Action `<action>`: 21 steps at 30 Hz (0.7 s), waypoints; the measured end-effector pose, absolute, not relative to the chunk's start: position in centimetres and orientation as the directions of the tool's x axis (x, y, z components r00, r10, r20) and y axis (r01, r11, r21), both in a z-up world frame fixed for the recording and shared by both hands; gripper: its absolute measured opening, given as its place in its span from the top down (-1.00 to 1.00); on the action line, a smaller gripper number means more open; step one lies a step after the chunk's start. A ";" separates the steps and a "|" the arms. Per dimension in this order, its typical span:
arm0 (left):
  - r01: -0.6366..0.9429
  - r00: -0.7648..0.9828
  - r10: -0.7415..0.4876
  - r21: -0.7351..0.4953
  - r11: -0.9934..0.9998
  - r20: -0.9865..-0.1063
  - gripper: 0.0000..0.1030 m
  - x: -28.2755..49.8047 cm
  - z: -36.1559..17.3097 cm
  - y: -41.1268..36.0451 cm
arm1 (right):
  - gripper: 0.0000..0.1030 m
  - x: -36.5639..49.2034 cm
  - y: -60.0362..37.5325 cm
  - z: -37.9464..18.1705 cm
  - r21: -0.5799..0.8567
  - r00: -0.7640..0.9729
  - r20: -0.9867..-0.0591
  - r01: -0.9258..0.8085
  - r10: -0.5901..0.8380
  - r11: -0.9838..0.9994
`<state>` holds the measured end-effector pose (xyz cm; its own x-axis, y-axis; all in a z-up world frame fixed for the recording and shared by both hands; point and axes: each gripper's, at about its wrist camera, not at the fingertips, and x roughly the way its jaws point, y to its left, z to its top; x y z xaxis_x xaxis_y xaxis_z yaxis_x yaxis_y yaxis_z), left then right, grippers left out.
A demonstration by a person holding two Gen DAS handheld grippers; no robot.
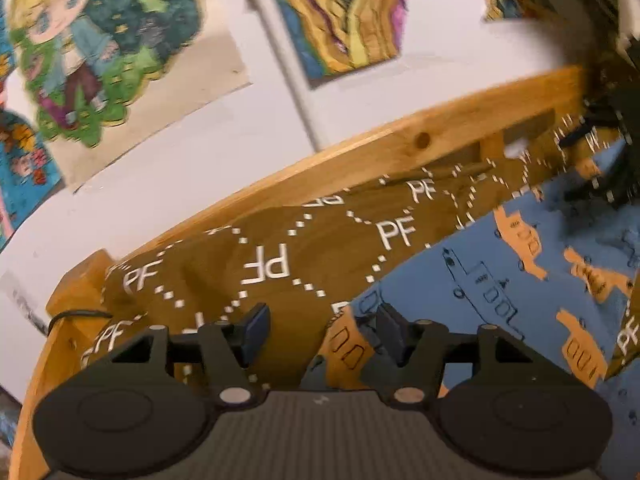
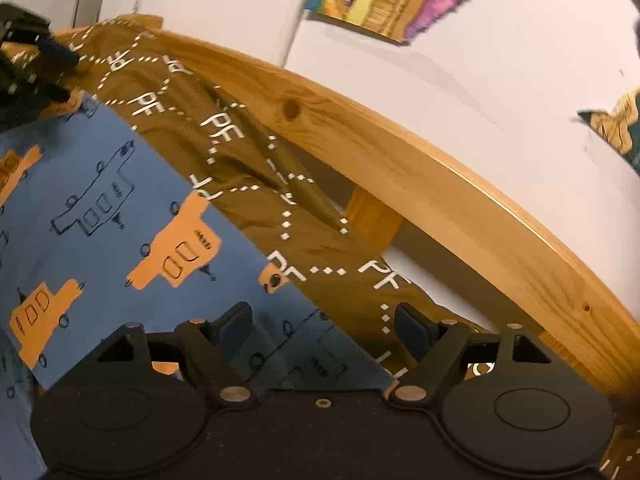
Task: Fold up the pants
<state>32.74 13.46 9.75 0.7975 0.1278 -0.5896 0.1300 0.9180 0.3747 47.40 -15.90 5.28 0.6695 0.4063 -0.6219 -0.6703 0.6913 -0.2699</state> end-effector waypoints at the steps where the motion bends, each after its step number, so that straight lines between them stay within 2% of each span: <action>1: 0.145 0.792 0.131 0.392 0.908 -0.597 -0.25 33.0 9.5 13.2 | -0.56 47.8 -16.0 5.3 -0.254 0.663 -0.627 -0.671 0.410 0.697; 4: 0.148 0.769 0.166 0.424 0.893 -0.617 -0.06 33.7 8.9 12.9 | -0.56 48.9 -15.9 5.1 -0.231 0.633 -0.654 -0.688 0.414 0.688; 6: 0.135 0.746 0.182 0.413 0.900 -0.641 0.31 34.2 8.7 13.2 | -0.56 49.6 -15.4 4.7 -0.234 0.607 -0.686 -0.706 0.401 0.668; 8: 0.141 0.737 0.166 0.389 0.910 -0.655 0.55 34.3 8.5 13.6 | -0.53 50.3 -15.1 4.1 -0.224 0.577 -0.715 -0.723 0.394 0.654; 9: 0.147 0.735 0.163 0.390 0.909 -0.658 0.76 34.3 8.4 13.5 | -0.47 50.7 -15.0 3.8 -0.218 0.567 -0.726 -0.727 0.389 0.651; 11: 0.167 0.732 0.159 0.401 0.901 -0.662 0.94 34.3 8.2 13.2 | -0.34 51.3 -14.9 3.2 -0.203 0.545 -0.747 -0.733 0.381 0.650; 13: 0.173 0.740 0.171 0.429 0.887 -0.651 0.98 33.9 8.2 12.7 | -0.13 51.6 -14.9 2.9 -0.183 0.526 -0.760 -0.738 0.383 0.650; 15: 0.176 0.756 0.176 0.455 0.873 -0.630 0.99 33.5 8.2 12.2 | 0.42 51.3 -14.9 3.1 -0.174 0.517 -0.758 -0.748 0.397 0.640; 16: 0.174 0.762 0.175 0.457 0.872 -0.624 0.99 33.2 8.3 12.2 | 0.55 51.0 -14.9 3.3 -0.174 0.519 -0.754 -0.749 0.403 0.640; 17: 0.170 0.766 0.176 0.460 0.872 -0.618 0.99 33.0 8.4 12.2 | 0.78 50.7 -15.0 3.4 -0.177 0.524 -0.749 -0.748 0.406 0.639; 21: 0.161 0.794 0.174 0.477 0.864 -0.582 0.99 32.0 9.0 11.9 | 0.96 49.4 -15.4 4.1 -0.203 0.563 -0.716 -0.734 0.413 0.648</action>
